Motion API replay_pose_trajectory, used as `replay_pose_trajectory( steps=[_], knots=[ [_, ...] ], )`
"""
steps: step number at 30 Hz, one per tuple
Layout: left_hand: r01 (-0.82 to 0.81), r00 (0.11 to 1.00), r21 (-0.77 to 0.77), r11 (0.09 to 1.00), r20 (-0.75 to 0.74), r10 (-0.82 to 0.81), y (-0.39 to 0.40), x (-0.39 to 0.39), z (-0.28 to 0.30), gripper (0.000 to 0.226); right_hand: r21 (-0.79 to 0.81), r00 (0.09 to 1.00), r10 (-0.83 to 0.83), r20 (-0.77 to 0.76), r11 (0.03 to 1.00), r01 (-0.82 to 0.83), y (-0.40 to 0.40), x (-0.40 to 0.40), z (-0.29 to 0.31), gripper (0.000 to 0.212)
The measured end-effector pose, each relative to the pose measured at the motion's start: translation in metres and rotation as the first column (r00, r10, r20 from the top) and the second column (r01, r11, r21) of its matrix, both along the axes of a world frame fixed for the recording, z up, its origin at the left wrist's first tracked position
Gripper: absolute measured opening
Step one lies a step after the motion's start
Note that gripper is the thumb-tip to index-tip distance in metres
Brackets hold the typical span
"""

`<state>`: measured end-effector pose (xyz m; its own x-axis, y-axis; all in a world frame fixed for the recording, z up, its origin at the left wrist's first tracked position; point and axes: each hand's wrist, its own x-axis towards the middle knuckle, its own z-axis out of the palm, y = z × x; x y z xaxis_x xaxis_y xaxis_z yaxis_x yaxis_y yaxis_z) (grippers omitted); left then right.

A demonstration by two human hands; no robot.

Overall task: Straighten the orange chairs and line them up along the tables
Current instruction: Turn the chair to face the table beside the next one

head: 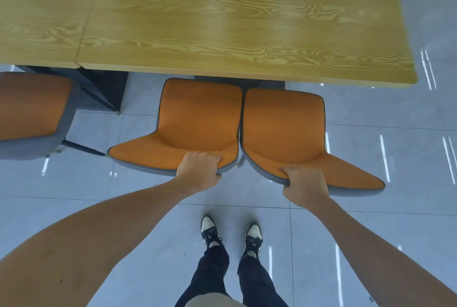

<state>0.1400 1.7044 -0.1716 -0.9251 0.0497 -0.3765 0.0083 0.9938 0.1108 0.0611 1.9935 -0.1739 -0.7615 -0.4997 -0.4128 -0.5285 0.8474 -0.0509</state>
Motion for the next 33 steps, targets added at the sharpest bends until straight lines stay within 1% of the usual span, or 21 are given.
replay_pose_trajectory(
  steps=[4,8,13,18,25,33],
  knots=[
    [-0.024,1.0,-0.021,0.999,-0.005,0.023,0.003,0.002,0.002,0.016,-0.02,1.0,0.014,-0.025,1.0,-0.015,0.001,0.002,0.0,0.028],
    [-0.03,0.999,-0.049,0.998,-0.021,0.029,0.007,0.004,0.001,0.013,-0.055,1.0,0.007,-0.017,0.998,-0.008,0.004,0.006,0.0,0.023],
    [-0.017,0.999,-0.052,0.998,-0.041,0.015,0.006,0.0,-0.004,0.014,-0.157,0.997,0.03,-0.07,0.987,-0.041,0.006,0.004,-0.003,0.023],
    [0.009,0.998,-0.073,0.997,-0.054,-0.012,0.008,-0.001,-0.006,0.017,-0.164,0.995,0.015,-0.103,0.986,-0.032,0.012,0.0,-0.003,0.026],
    [-0.022,0.998,-0.079,0.997,-0.055,0.018,0.02,-0.001,-0.004,0.018,-0.134,0.997,-0.029,-0.076,0.991,0.018,0.01,0.003,-0.006,0.024],
    [-0.009,0.998,-0.064,0.998,-0.062,0.005,0.019,0.0,-0.005,0.017,-0.153,0.996,-0.024,-0.091,0.988,0.009,0.011,0.004,-0.006,0.022]
  ],
)
